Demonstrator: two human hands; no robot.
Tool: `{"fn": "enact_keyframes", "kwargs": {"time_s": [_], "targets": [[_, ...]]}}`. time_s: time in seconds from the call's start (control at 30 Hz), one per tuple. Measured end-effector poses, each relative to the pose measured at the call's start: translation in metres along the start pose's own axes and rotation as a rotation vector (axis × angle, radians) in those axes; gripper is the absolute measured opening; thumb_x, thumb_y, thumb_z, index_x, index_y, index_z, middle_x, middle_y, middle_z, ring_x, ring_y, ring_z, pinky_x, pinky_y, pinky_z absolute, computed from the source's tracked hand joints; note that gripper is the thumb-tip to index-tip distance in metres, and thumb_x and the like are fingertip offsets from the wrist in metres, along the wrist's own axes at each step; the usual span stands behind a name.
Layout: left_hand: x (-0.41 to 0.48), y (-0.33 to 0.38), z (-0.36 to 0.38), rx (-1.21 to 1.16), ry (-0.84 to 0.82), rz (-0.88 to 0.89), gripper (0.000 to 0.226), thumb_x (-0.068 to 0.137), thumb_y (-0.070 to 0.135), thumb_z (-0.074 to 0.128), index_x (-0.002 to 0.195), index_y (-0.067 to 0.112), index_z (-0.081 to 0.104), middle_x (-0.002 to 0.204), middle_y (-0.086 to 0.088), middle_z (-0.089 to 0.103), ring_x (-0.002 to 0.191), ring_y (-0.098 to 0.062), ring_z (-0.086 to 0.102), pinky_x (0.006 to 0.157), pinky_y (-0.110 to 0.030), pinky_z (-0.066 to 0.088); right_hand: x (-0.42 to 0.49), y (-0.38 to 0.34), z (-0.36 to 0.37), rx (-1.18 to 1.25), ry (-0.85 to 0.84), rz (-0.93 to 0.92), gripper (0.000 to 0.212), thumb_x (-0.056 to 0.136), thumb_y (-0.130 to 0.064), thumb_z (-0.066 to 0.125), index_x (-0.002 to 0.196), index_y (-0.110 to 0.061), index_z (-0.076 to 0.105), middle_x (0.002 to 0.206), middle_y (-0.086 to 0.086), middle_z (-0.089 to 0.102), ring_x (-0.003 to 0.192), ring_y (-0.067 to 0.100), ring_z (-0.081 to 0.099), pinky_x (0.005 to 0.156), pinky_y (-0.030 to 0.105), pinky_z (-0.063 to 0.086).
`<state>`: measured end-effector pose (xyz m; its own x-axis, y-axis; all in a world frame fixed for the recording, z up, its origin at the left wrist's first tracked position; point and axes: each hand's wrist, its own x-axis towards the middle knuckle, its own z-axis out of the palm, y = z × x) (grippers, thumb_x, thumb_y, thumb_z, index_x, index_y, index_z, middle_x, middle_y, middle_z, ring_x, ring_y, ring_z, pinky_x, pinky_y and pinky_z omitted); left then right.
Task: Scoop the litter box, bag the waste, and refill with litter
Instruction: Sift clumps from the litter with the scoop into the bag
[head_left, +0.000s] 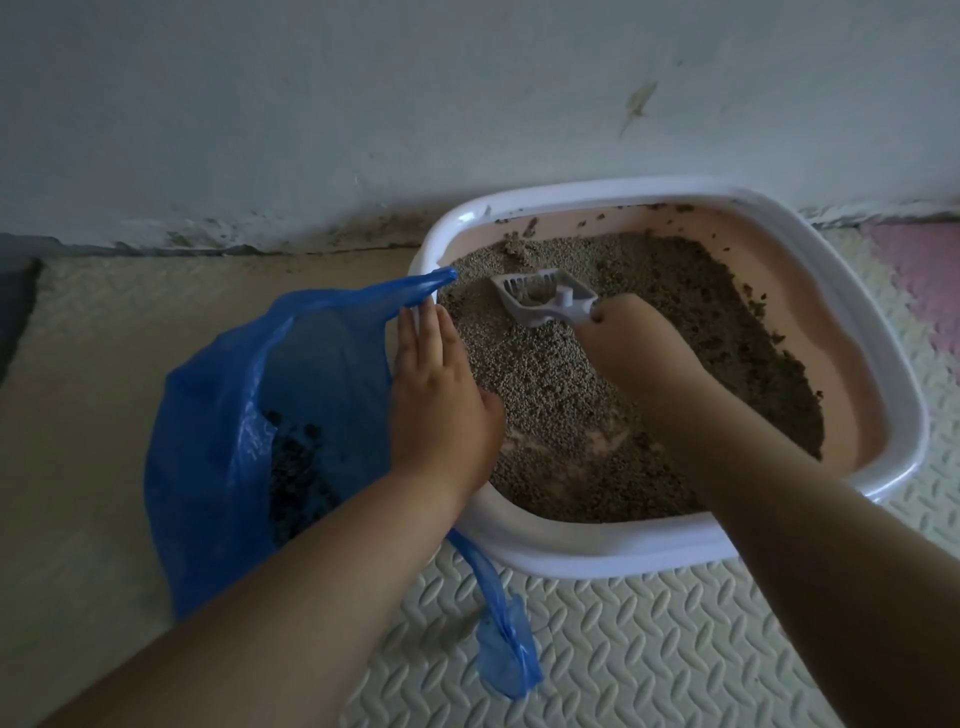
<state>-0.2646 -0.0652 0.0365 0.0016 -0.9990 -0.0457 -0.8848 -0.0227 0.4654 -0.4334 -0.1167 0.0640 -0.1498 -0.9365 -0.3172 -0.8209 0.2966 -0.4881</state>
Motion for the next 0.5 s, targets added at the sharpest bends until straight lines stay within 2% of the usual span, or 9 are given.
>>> {"fn": "enact_keyframes", "kwargs": {"time_s": [0.03, 0.13, 0.2, 0.27, 0.4, 0.5], "targets": [[0.000, 0.000, 0.000, -0.003, 0.000, 0.003, 0.082, 0.091, 0.023, 0.047, 0.151, 0.007, -0.006, 0.159, -0.002, -0.017, 0.145, -0.019, -0.016, 0.118, -0.032, -0.001, 0.008, -0.008, -0.002, -0.008, -0.022, 0.001, 0.022, 0.099, -0.020, 0.041, 0.082, -0.013, 0.052, 0.062, 0.001, 0.045, 0.044, 0.012, 0.034, 0.036, 0.019, 0.028], [0.000, 0.000, -0.001, 0.000, -0.008, 0.005, 0.082, 0.091, 0.024, 0.047, 0.151, 0.006, -0.006, 0.159, -0.005, -0.016, 0.145, -0.020, -0.017, 0.118, -0.033, -0.003, 0.024, -0.032, -0.008, -0.092, -0.072, -0.017, 0.033, 0.101, -0.032, 0.040, 0.098, -0.004, 0.058, 0.062, 0.001, 0.046, 0.045, 0.010, 0.035, 0.038, 0.019, 0.030], [0.001, 0.001, -0.002, 0.018, -0.013, 0.010, 0.082, 0.091, 0.024, 0.046, 0.151, 0.004, -0.007, 0.159, -0.007, -0.015, 0.145, -0.022, -0.017, 0.120, -0.035, -0.002, 0.029, -0.043, -0.010, -0.121, -0.079, -0.018, 0.038, 0.100, -0.031, 0.042, 0.118, -0.001, 0.057, 0.064, 0.000, 0.042, 0.049, 0.010, 0.037, 0.044, 0.020, 0.032], [0.001, 0.001, -0.002, 0.017, -0.012, 0.012, 0.082, 0.090, 0.023, 0.046, 0.151, 0.004, -0.007, 0.159, -0.008, -0.015, 0.145, -0.022, -0.016, 0.120, -0.036, -0.001, 0.032, -0.044, -0.007, -0.105, -0.064, -0.008, 0.039, 0.101, -0.028, 0.040, 0.127, -0.001, 0.052, 0.067, 0.000, 0.041, 0.051, 0.009, 0.038, 0.046, 0.020, 0.032], [0.000, 0.001, -0.002, -0.011, 0.003, 0.009, 0.082, 0.089, 0.021, 0.047, 0.151, 0.005, -0.003, 0.159, -0.005, -0.013, 0.146, -0.022, -0.014, 0.119, -0.034, -0.002, 0.020, -0.014, 0.019, -0.029, 0.022, -0.026, 0.032, 0.104, -0.021, 0.032, 0.120, -0.003, 0.053, 0.076, 0.006, 0.054, 0.054, 0.012, 0.042, 0.048, 0.025, 0.037], [0.000, 0.001, -0.002, 0.018, 0.003, 0.008, 0.081, 0.090, 0.023, 0.045, 0.151, 0.006, -0.005, 0.159, -0.005, -0.015, 0.145, -0.021, -0.015, 0.119, -0.033, -0.004, 0.001, 0.011, 0.036, 0.019, 0.118, -0.040, 0.027, 0.103, -0.027, 0.035, 0.111, -0.008, 0.052, 0.082, 0.002, 0.056, 0.062, 0.014, 0.049, 0.050, 0.029, 0.033]]}}
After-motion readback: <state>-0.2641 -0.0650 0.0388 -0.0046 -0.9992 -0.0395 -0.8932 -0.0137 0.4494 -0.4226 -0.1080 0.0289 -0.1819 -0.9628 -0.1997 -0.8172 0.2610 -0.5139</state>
